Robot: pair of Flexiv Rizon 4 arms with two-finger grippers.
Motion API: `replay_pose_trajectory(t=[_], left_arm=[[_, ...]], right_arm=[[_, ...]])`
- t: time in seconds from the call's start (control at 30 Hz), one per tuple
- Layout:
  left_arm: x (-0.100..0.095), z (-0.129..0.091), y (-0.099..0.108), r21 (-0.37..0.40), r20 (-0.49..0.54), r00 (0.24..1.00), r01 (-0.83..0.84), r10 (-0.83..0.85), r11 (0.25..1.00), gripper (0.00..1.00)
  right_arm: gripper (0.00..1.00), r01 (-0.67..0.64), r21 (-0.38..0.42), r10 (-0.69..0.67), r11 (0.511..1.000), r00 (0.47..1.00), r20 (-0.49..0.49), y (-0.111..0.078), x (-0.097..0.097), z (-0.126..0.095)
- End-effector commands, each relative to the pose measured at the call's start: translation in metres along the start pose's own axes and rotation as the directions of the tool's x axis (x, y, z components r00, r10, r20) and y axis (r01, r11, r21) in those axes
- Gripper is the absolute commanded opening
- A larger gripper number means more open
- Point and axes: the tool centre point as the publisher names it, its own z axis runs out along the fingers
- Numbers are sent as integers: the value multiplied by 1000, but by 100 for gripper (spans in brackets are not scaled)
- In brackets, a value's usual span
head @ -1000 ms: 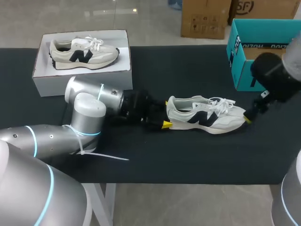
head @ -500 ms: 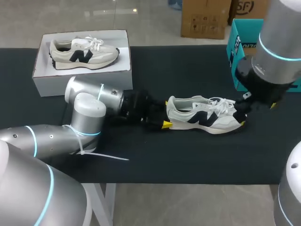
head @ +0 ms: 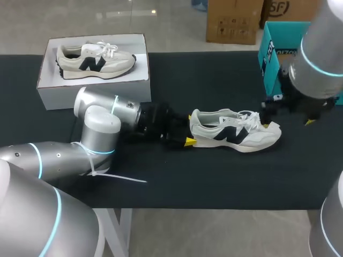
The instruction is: Take the shoe out of the shoebox, open the shoe tongue, remove and reinsert the insole, then place the shoe into the shoebox
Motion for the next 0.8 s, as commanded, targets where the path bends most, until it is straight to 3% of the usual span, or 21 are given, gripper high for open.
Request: replay_pose_trajectory(t=[0.03, 0.5, 0.57, 0.8], left_arm=[[0, 2, 2, -4, -2, 1000, 0, 0, 1000, 0], [0, 2, 2, -4, -2, 1000, 0, 0, 1000, 0], [0, 2, 2, -4, -2, 1000, 0, 0, 1000, 0], [0, 2, 2, -4, -2, 1000, 0, 0, 1000, 0]], right_arm=[[100, -35, -10, 35, 999, 999, 39, 6, 27, 12], [100, -35, -10, 35, 999, 999, 39, 6, 27, 12], [100, -88, 1, 88, 996, 995, 45, 9, 27, 17], [100, -195, -1, 195, 981, 979, 52, 14, 54, 31]])
